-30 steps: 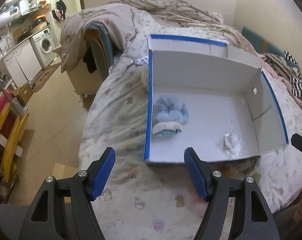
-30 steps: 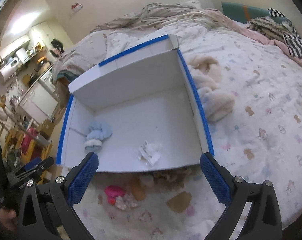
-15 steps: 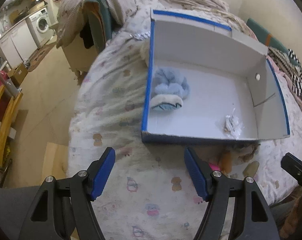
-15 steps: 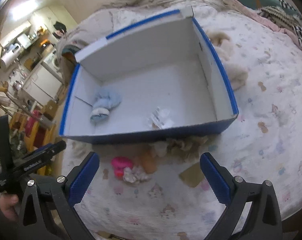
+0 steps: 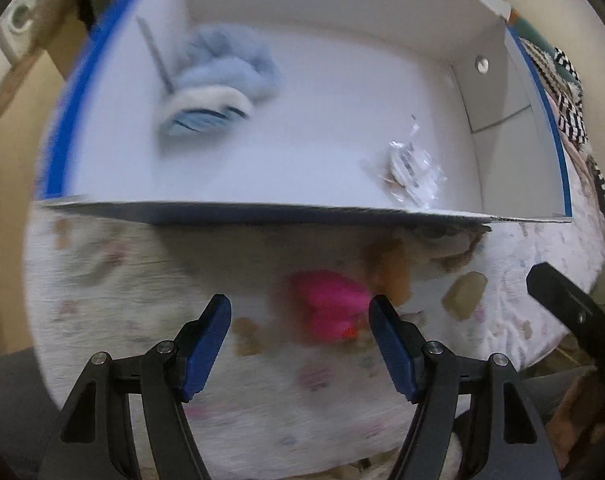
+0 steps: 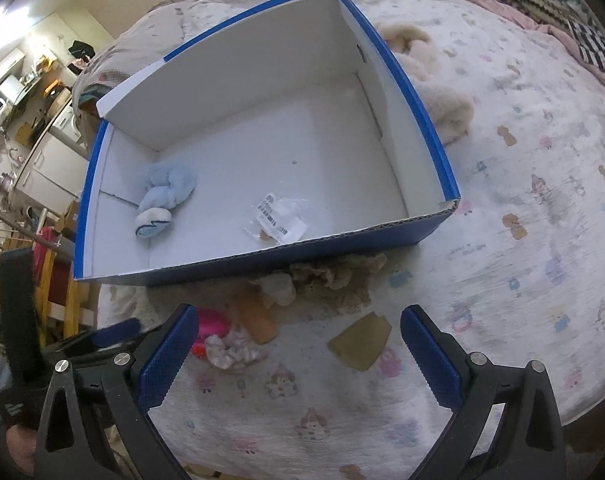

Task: Organize soft objects
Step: 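Grasp the pink rubber toy with the left tool while the right tool grasps the beige scrunchie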

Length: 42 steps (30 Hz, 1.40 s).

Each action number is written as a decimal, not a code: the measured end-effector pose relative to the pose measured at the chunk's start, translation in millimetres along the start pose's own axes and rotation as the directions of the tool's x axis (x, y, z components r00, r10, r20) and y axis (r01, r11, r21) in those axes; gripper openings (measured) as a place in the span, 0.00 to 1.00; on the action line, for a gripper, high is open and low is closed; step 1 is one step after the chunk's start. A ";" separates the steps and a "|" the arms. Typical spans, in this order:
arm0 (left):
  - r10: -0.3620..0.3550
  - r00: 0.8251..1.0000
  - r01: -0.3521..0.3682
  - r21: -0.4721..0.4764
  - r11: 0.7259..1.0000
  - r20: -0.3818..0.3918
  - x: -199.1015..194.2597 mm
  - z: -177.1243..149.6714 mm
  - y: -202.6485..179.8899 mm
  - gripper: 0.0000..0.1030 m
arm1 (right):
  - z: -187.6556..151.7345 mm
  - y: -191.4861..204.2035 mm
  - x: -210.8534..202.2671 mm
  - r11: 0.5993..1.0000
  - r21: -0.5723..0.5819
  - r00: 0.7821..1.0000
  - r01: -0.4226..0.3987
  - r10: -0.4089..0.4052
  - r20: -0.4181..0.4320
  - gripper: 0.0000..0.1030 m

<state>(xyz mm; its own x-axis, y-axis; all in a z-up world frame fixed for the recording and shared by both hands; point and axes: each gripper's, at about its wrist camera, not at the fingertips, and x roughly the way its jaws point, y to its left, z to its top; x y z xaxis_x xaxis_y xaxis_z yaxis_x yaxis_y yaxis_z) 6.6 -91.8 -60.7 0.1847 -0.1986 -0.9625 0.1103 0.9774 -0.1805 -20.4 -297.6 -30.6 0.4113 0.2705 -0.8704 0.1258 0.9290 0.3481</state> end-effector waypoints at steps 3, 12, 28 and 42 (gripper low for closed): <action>-0.022 0.998 0.022 -0.008 1.000 -0.057 18.0 5.9 -9.2 0.67 | 1.5 -2.3 4.0 1.000 0.000 1.000 0.005 -0.005 -0.013 1.00; -0.079 0.984 0.060 -0.127 0.990 -0.157 54.4 14.6 -3.3 0.42 | 3.0 -8.8 13.8 1.000 0.024 0.999 -0.003 0.004 -0.053 1.00; 0.062 0.997 -0.067 -0.120 0.991 -0.043 10.0 -1.6 29.5 0.38 | -8.1 25.2 49.7 0.989 0.000 0.965 -0.151 0.147 -0.216 0.78; 0.095 0.995 -0.091 -0.141 0.986 0.022 -22.9 -15.6 67.9 0.38 | -24.6 66.0 100.9 0.990 -0.103 0.937 -0.097 0.056 -0.344 0.15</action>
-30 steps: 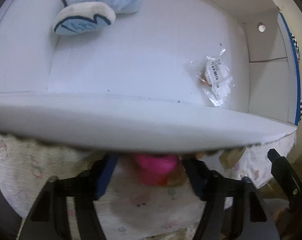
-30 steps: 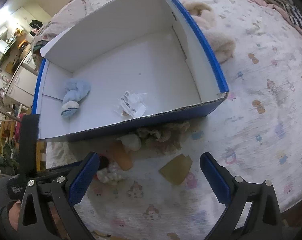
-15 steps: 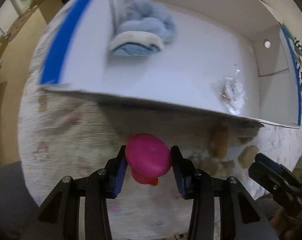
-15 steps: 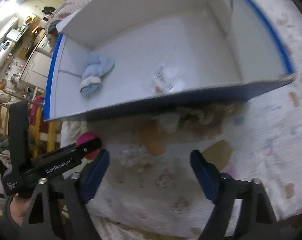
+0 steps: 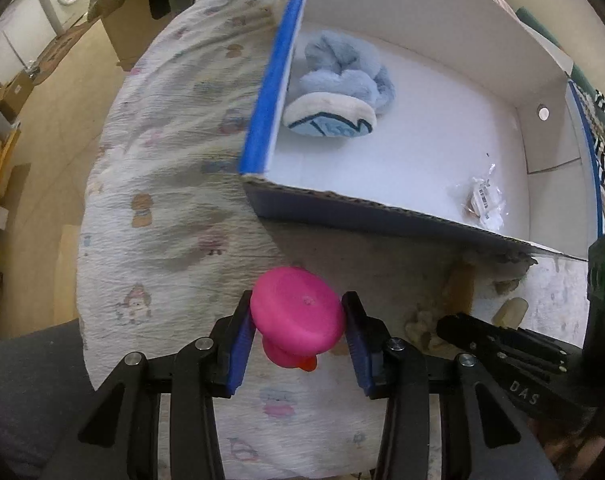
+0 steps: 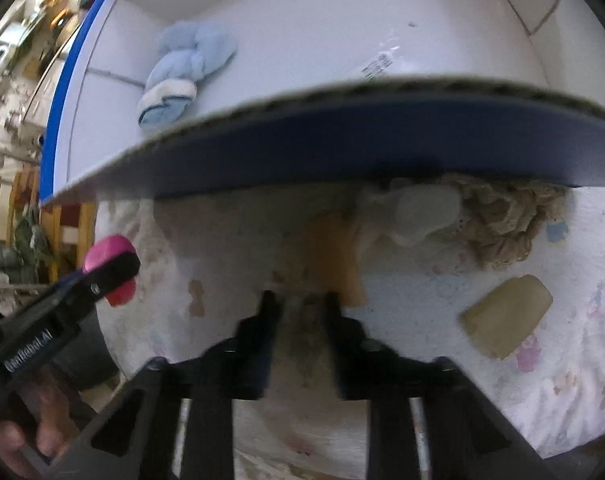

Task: Organize soft objects
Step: 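Grasp the pink rubber toy with the left tool while the right tool grasps the beige scrunchie, then carry the pink toy and scrunchie into the box and open the left tool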

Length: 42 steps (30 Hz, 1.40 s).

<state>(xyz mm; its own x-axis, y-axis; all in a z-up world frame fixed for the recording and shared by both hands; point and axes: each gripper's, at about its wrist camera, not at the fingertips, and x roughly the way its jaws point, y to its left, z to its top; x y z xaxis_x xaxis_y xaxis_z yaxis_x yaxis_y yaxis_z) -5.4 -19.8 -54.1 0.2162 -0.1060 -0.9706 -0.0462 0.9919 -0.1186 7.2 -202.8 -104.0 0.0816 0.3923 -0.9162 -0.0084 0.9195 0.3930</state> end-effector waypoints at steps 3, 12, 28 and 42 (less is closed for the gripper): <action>0.004 1.000 -0.004 -0.005 1.000 0.004 -2.6 2.4 -1.7 0.38 | -4.1 5.6 -4.9 1.000 -0.029 1.000 0.002 -0.001 0.023 0.13; 0.031 0.999 -0.031 0.012 0.999 0.024 -5.1 -7.1 -6.8 0.38 | -15.1 7.4 -28.3 0.997 -0.066 0.996 -0.031 0.036 0.077 0.12; 0.042 0.994 -0.036 -0.058 0.998 0.099 -45.4 -21.2 14.8 0.38 | -29.8 -7.1 -128.2 0.953 -0.083 0.912 -0.292 0.303 0.276 0.12; 0.027 0.965 -0.011 -0.062 0.998 0.262 -123.2 8.2 4.8 0.38 | -3.6 7.4 -206.2 0.929 -0.155 0.814 -0.336 0.370 0.448 0.12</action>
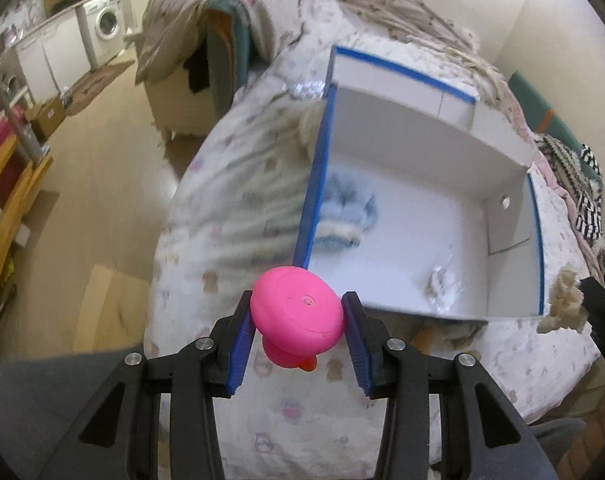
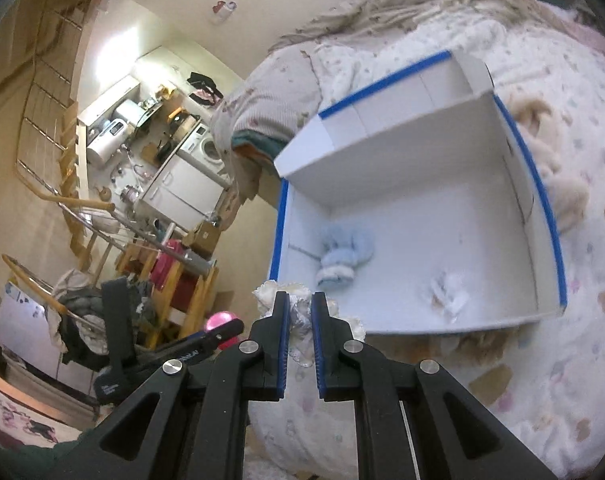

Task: Organize soft objects
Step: 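Carry the pink toy and scrunchie into the box and open the left tool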

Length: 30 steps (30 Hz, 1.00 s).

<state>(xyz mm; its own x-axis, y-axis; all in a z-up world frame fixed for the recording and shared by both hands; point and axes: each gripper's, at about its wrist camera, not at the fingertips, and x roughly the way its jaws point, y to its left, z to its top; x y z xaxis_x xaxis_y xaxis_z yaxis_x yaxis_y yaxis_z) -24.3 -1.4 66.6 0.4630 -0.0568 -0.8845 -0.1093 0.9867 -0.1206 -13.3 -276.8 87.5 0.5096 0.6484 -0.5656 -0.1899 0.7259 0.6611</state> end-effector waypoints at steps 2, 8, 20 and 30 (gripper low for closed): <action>0.003 1.000 -0.003 0.022 1.000 0.020 -4.2 11.2 -7.7 0.38 | 8.6 3.4 2.6 1.000 -0.008 1.000 0.004 -0.004 0.001 0.12; -0.002 0.999 0.000 0.064 0.998 0.034 1.0 32.2 -27.9 0.38 | 28.2 2.7 12.6 0.999 -0.033 0.999 0.035 -0.035 -0.002 0.12; 0.015 1.000 -0.010 0.178 0.984 -0.024 50.3 50.6 -61.0 0.38 | 28.4 -54.7 55.1 0.990 0.049 0.990 0.135 -0.133 -0.045 0.12; -0.003 0.997 0.020 0.211 0.977 -0.081 92.9 54.5 -77.6 0.38 | 26.8 -76.3 84.5 0.975 0.025 0.969 0.221 -0.217 -0.116 0.12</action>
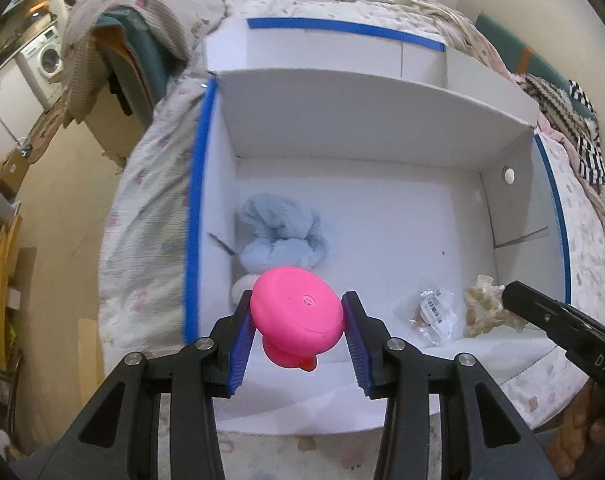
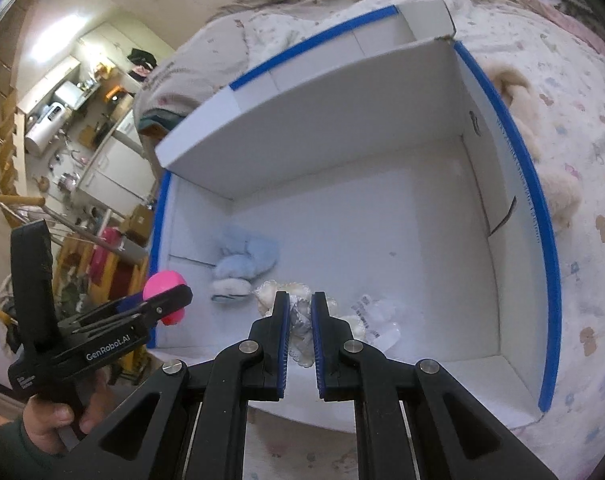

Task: Organize soft objects
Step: 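Carry the pink toy and scrunchie into the box and open the left tool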

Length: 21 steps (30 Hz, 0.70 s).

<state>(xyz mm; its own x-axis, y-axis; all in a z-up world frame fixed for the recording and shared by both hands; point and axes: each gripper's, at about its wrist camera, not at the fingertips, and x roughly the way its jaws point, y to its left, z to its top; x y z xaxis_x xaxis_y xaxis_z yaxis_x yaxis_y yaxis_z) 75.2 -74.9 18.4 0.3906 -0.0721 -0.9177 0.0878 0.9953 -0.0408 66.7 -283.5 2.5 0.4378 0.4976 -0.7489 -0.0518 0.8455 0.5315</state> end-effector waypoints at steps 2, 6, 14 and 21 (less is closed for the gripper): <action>-0.010 1.000 0.010 0.012 1.000 -0.009 7.1 0.3 -4.5 0.38 | 1.1 -0.2 4.1 1.000 -0.009 1.000 0.018 -0.018 -0.008 0.12; -0.022 1.000 0.022 0.022 1.000 0.009 13.1 -2.2 -10.3 0.38 | 0.3 -1.3 12.9 0.998 -0.019 0.998 0.064 -0.064 -0.030 0.12; -0.027 0.999 0.026 0.050 0.998 0.025 23.0 -6.5 -14.0 0.38 | -1.2 -0.5 27.6 0.994 -0.043 0.992 0.103 -0.106 -0.062 0.12; -0.015 0.999 0.013 0.044 0.999 0.031 24.9 -8.7 -14.2 0.38 | -3.3 4.1 33.8 0.983 -0.080 0.983 0.165 -0.170 -0.069 0.12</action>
<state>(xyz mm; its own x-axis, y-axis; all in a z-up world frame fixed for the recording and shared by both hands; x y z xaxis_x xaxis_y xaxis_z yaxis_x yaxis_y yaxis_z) 75.7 -90.3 -7.4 0.4172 -0.0885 -0.9045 0.1333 0.9904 -0.0354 78.4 -262.6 -21.9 0.3772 0.3586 -0.8539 -0.0510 0.9286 0.3675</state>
